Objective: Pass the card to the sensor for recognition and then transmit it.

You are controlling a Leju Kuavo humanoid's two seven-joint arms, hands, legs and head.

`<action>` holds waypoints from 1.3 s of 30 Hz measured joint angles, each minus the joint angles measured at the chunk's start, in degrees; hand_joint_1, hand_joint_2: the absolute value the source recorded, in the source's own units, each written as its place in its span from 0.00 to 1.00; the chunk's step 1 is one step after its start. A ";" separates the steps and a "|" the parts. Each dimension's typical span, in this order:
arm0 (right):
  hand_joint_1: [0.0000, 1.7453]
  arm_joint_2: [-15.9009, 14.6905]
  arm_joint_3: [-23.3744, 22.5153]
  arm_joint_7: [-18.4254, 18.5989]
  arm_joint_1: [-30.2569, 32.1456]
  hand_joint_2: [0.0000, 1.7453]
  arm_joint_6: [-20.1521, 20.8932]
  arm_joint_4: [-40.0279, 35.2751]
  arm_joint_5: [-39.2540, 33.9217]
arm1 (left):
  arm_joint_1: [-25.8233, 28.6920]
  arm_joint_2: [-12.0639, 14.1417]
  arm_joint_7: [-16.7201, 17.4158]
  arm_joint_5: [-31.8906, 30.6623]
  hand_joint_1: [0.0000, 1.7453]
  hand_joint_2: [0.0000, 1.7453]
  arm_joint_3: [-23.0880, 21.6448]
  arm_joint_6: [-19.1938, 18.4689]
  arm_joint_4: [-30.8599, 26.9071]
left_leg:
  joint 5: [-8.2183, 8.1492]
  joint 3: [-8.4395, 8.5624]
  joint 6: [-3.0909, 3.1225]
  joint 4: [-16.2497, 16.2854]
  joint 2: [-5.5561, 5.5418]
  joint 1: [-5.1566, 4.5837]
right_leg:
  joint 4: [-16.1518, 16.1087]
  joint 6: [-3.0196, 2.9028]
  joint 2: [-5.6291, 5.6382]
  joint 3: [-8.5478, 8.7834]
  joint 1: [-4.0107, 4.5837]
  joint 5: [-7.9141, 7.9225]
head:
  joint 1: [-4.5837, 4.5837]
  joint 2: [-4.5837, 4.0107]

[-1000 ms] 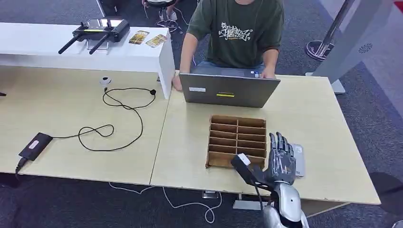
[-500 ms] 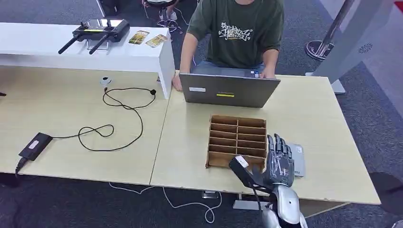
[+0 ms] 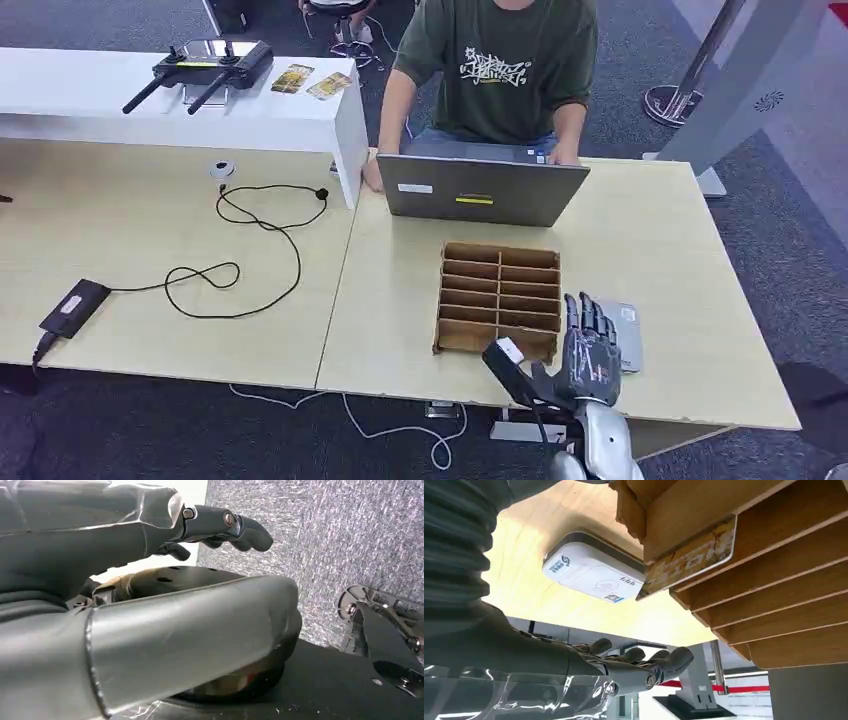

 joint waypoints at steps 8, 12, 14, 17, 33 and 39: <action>0.00 0.00 0.00 0.17 0.59 1.00 0.00 -0.61 -0.15 | -0.01 0.02 0.39 -0.55 0.00 0.00 -0.68 0.00 0.00 | 0.00 0.00 0.00 0.00 0.00 0.00 | 0.00 0.00 0.00 0.00 0.00 0.00 | 0.02 0.00; 0.00 0.00 -0.02 0.15 0.78 1.00 -0.02 -0.83 -0.13 | -0.01 0.02 0.42 -0.72 0.00 0.00 -0.81 0.00 0.00 | 0.00 0.00 0.00 0.00 0.00 0.00 | 0.00 0.00 0.00 0.00 0.00 0.00 | 0.00 0.00; 0.00 0.00 -0.02 -0.50 0.83 1.00 -0.31 -0.81 0.13 | -0.01 0.02 0.48 -0.92 0.00 0.00 -0.81 0.00 0.00 | 0.00 0.00 0.00 0.00 0.00 0.00 | 0.00 0.00 0.00 0.00 0.00 0.00 | 0.00 0.00; 0.00 0.04 0.02 -1.44 0.78 1.00 -0.57 -0.46 0.90 | -0.02 0.02 0.59 -1.09 0.00 0.00 -1.16 0.00 0.00 | 0.00 0.00 0.00 0.00 0.00 0.00 | 0.00 0.00 0.00 0.00 0.00 0.00 | 0.00 0.00; 0.00 1.25 0.92 -3.08 -1.56 1.00 -0.28 2.97 1.86 | -0.07 0.02 0.66 -1.14 0.00 0.00 -1.53 0.00 0.00 | 0.00 0.00 0.00 0.00 0.00 0.00 | 0.00 0.00 0.00 0.00 0.00 0.00 | 0.00 0.00; 0.00 1.25 0.92 -3.28 -3.01 1.00 -0.31 4.83 1.88 | -0.10 0.04 0.74 -1.31 0.00 0.00 -1.64 0.00 0.00 | 0.00 0.00 0.00 0.00 0.00 0.00 | 0.00 0.00 0.00 0.01 0.00 0.00 | 0.00 0.00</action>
